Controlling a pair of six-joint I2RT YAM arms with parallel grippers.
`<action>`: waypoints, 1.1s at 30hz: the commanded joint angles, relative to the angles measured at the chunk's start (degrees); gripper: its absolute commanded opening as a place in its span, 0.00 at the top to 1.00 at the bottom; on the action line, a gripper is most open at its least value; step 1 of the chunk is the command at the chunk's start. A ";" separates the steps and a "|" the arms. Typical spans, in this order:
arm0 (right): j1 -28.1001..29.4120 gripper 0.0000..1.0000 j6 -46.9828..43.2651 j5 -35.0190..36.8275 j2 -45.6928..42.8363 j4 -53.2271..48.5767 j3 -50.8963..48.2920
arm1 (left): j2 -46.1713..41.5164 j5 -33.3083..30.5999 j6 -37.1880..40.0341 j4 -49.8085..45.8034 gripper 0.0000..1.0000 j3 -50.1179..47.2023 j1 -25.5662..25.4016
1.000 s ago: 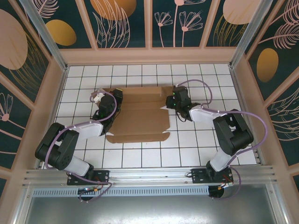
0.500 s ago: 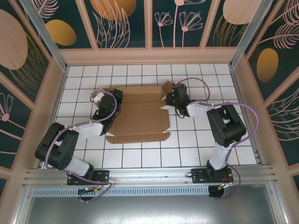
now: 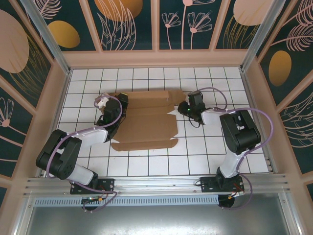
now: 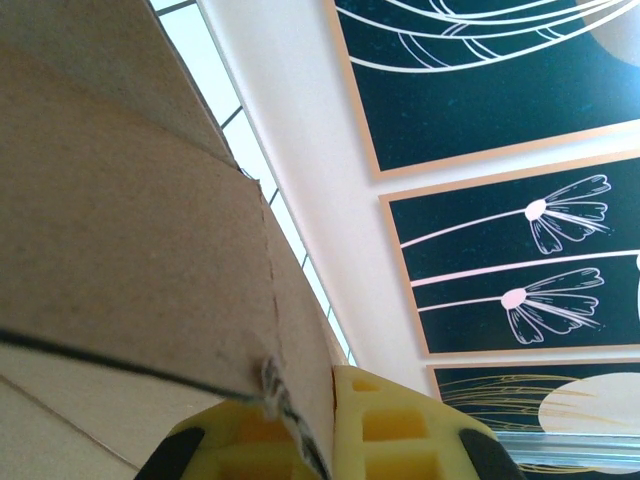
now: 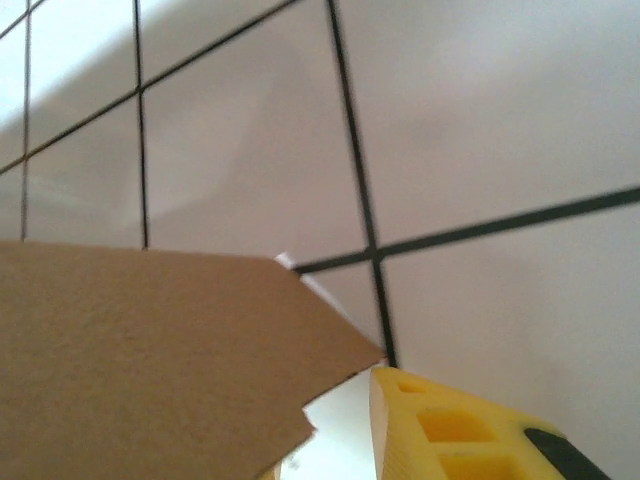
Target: Fold the paper box
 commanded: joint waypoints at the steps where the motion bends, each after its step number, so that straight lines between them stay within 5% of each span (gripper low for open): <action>1: -0.04 0.71 7.24 -9.05 0.44 5.25 -0.37 | 0.24 -1.83 0.47 -5.10 1.00 -0.03 -0.34; 14: 0.22 0.76 16.93 -24.66 5.73 18.11 -1.66 | -0.02 -1.66 0.69 -5.00 1.00 -0.29 -0.61; 27: 3.62 0.76 14.04 -23.33 11.72 14.14 2.92 | 0.69 -1.28 0.20 -4.86 1.00 0.02 -0.79; 33: 1.74 0.70 9.67 -21.56 3.03 14.61 -1.80 | 0.04 -2.26 0.33 -6.17 1.00 0.36 -0.78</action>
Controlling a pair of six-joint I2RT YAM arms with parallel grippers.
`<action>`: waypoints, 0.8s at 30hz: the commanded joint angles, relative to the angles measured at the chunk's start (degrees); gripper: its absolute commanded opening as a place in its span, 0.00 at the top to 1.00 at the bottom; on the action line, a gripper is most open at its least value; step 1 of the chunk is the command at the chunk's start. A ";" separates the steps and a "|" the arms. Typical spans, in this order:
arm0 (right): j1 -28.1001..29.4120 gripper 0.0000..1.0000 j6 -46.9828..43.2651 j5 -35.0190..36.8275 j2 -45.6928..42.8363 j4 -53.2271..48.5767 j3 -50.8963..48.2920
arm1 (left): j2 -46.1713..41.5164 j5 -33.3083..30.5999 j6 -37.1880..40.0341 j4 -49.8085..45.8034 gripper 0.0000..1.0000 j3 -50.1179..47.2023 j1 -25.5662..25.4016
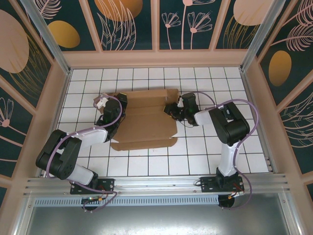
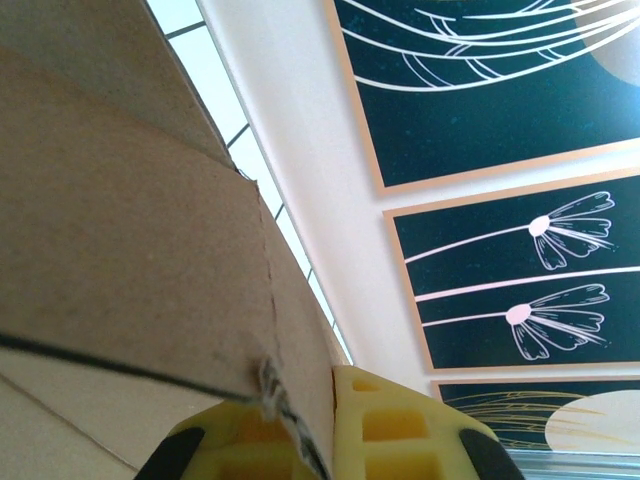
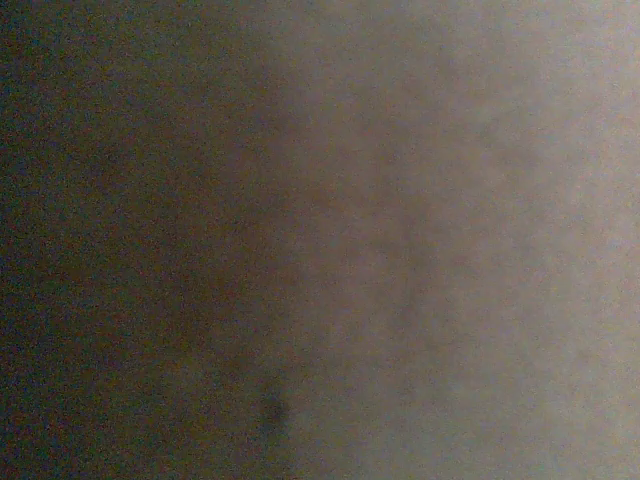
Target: Fold the paper box
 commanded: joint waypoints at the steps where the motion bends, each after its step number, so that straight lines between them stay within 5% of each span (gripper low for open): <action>1: -1.65 0.67 -4.45 1.42 -7.88 -0.71 -4.12 | 0.05 -0.83 0.29 -5.98 1.00 0.41 -0.66; 5: -2.81 0.58 -11.40 0.68 -16.38 -4.99 -8.51 | 0.05 -1.28 0.10 -6.80 1.00 0.80 -0.67; 10: -3.35 0.61 -17.05 0.34 -29.75 -3.78 -17.42 | 0.74 -1.64 0.36 -8.27 1.00 2.34 -0.68; 13: -4.42 0.72 -19.56 9.11 -37.62 -6.40 -19.35 | 1.36 -2.56 0.59 -10.72 1.00 4.41 -0.70; 16: -4.87 0.66 -22.75 22.52 -41.93 -5.86 -20.22 | 2.06 -3.11 0.87 -11.58 1.00 6.02 -0.63; 19: -6.93 0.60 -27.05 31.98 -38.74 -9.02 -16.26 | 3.17 -2.76 1.06 -11.59 1.00 7.45 -0.68; 24: -12.50 0.64 -33.35 30.55 -26.39 -9.37 -7.28 | 4.44 -1.15 0.63 -9.19 1.00 7.81 -0.63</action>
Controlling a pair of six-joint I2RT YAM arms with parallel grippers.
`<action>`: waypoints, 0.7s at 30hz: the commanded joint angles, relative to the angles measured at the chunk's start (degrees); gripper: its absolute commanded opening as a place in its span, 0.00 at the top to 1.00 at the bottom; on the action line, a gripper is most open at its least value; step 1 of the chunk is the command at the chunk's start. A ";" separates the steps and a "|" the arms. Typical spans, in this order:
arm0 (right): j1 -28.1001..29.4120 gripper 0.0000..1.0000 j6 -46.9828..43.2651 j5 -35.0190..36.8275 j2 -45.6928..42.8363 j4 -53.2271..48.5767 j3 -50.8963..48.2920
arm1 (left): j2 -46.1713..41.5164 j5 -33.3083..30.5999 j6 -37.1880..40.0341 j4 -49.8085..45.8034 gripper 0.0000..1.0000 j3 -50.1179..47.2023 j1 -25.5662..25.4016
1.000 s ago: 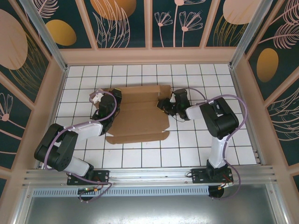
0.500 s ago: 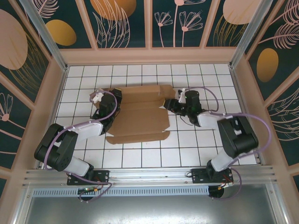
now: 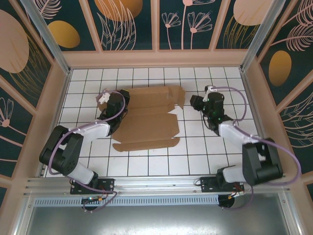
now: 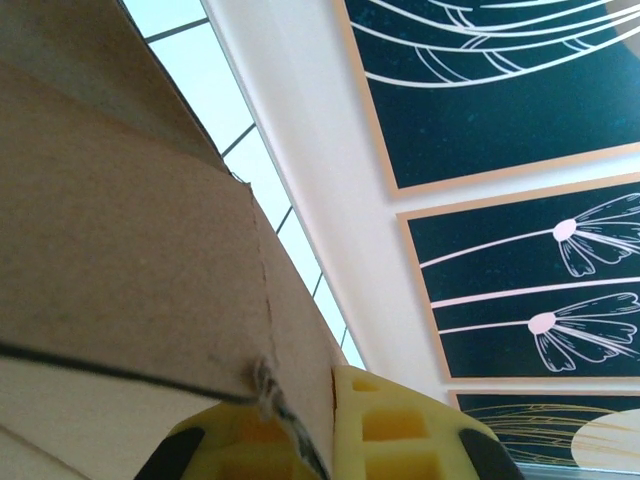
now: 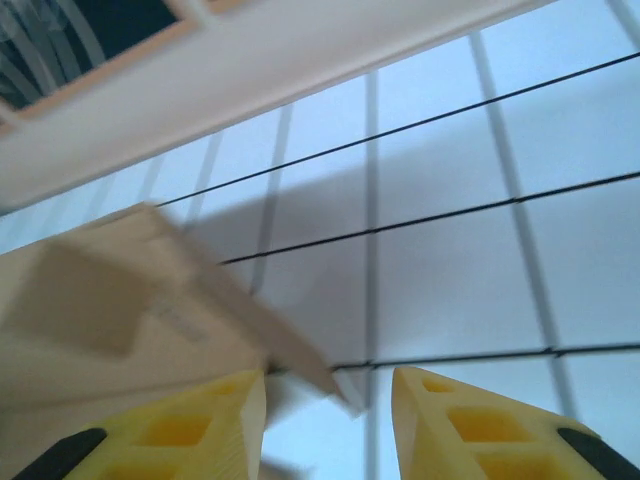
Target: Fold the paper box
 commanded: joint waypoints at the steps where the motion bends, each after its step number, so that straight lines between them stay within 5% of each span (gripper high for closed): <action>1: -2.75 0.65 -6.36 5.18 5.90 -0.57 4.60 | 0.99 0.03 0.62 -2.11 1.00 0.58 -0.41; 11: -2.19 0.61 -19.57 -14.80 25.61 -10.82 22.55 | 1.30 0.21 0.84 -1.56 1.00 0.32 -0.41; 21: 2.22 0.56 -23.40 -22.43 23.05 -9.26 19.62 | 0.90 0.33 1.07 -1.29 1.00 0.59 -0.41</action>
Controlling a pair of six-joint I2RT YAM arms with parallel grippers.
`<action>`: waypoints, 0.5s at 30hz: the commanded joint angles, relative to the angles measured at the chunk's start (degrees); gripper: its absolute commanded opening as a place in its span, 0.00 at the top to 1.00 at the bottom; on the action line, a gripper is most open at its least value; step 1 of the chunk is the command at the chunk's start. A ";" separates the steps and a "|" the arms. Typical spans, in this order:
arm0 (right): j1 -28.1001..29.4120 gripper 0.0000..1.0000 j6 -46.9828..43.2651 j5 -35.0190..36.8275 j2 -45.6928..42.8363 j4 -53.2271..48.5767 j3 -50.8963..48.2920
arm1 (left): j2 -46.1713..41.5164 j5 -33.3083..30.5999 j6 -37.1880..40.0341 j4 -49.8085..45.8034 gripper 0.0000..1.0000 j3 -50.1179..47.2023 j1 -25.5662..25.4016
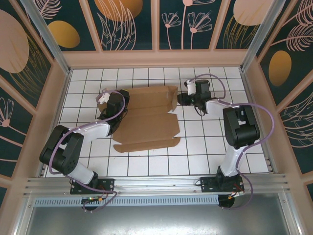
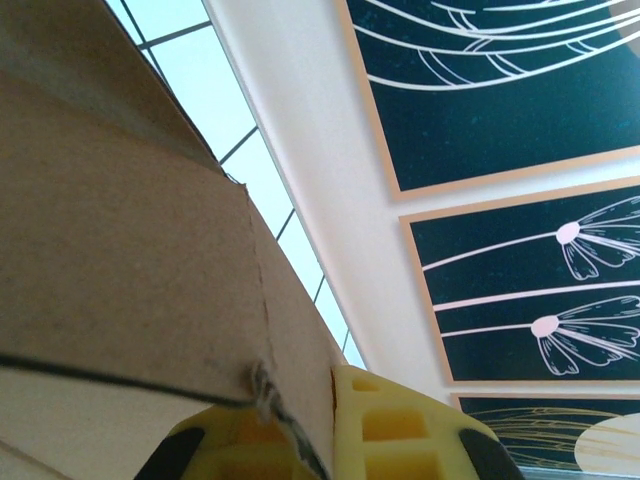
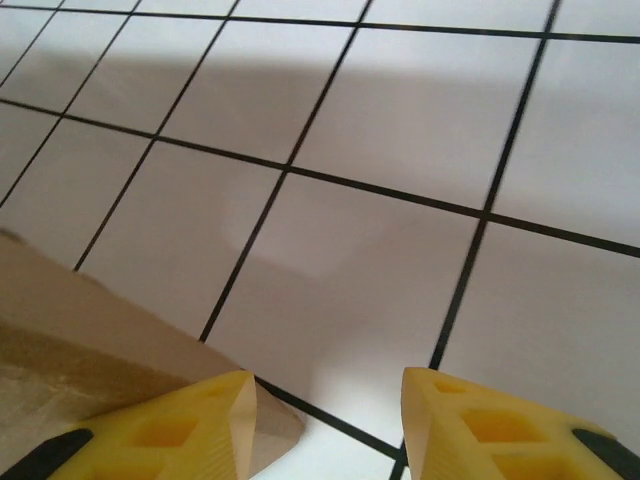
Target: Fold the paper box
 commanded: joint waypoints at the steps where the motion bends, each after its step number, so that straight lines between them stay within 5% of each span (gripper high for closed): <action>1: 1.25 0.56 -2.41 -5.71 -3.54 0.76 -2.20 | 0.89 0.60 0.98 -1.56 1.00 0.59 -0.54; 15: 4.48 0.53 -5.59 -9.51 -8.00 4.55 -7.25 | 0.53 1.92 0.82 -0.68 1.00 -0.02 -0.54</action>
